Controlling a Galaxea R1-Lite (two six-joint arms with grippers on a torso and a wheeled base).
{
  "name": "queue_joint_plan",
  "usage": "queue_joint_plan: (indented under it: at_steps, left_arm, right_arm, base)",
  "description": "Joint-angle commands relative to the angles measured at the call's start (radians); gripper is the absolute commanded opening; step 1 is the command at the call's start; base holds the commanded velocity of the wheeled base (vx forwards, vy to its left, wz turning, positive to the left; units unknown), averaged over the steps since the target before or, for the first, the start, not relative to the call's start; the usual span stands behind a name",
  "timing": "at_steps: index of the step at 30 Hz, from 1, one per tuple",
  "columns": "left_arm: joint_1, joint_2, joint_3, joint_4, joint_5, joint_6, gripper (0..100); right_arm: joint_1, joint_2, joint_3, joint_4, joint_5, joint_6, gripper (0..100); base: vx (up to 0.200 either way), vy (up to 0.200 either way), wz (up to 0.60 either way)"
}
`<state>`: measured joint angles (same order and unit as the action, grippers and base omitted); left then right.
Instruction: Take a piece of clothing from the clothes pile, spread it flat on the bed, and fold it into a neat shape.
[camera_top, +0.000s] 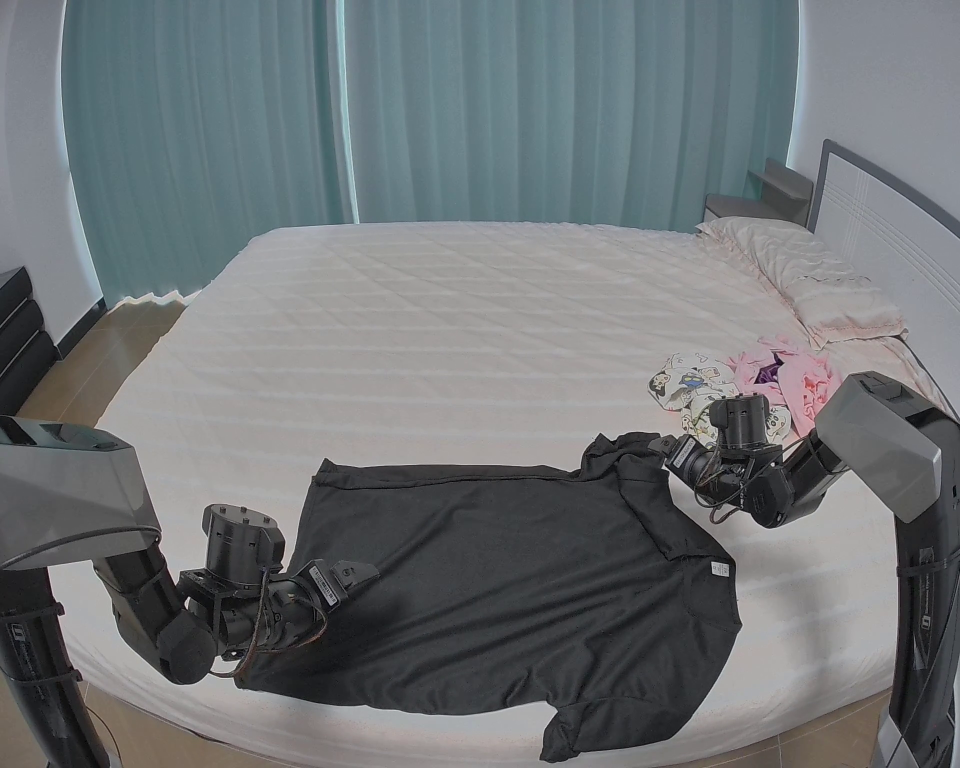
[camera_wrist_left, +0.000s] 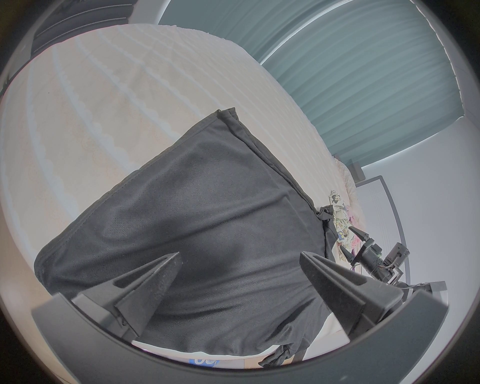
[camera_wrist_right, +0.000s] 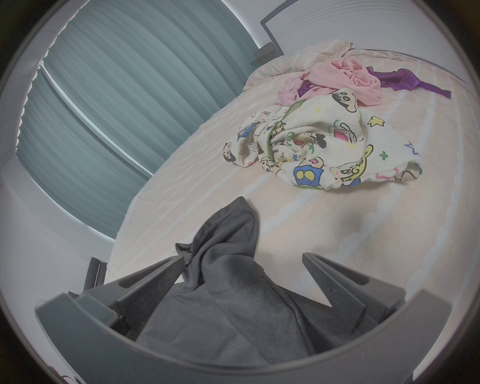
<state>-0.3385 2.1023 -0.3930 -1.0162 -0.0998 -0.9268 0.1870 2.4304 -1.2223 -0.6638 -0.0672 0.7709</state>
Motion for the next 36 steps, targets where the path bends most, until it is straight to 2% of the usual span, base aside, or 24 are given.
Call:
queue_joint_plan:
  at_steps: [1,7,14,23,28,29,35,36]
  left_arm:
    - [0.003,0.005,0.002,-0.002,0.000,0.000,100]
    - [0.003,0.005,0.003,-0.002,0.000,0.000,100]
    - [0.003,0.005,0.008,-0.004,-0.001,0.002,100]
    - [0.004,0.005,0.006,-0.005,0.000,0.002,100]
    - [0.015,0.005,0.000,-0.005,0.000,0.000,100]
    - [0.018,0.005,0.000,-0.005,0.000,0.000,100]
    - [0.049,0.002,-0.012,-0.005,0.002,0.000,100]
    - [0.085,0.002,-0.043,-0.005,0.002,0.000,100]
  right_arm:
    - [0.006,0.039,-0.031,0.009,-0.005,-0.004,100]
    - [0.005,0.045,-0.063,0.015,-0.005,-0.005,100]
    - [0.003,0.104,-0.128,0.030,-0.005,-0.053,100]
    - [0.019,0.141,-0.178,0.038,-0.005,-0.058,100]
    - [0.014,0.177,-0.224,0.089,-0.006,-0.059,100]
    - [0.014,0.180,-0.230,0.089,-0.006,-0.059,0]
    - [0.003,0.179,-0.266,0.084,-0.009,-0.051,0]
    - [-0.003,0.168,-0.272,0.075,-0.009,-0.047,0]
  base:
    - [0.200,0.000,0.00]
    - [0.200,0.000,0.00]
    - [0.000,0.000,0.00]
    - [0.000,0.000,0.00]
    - [0.000,0.000,0.00]
    - [0.000,0.000,0.00]
    - [0.000,0.000,0.00]
    - [0.000,0.000,0.00]
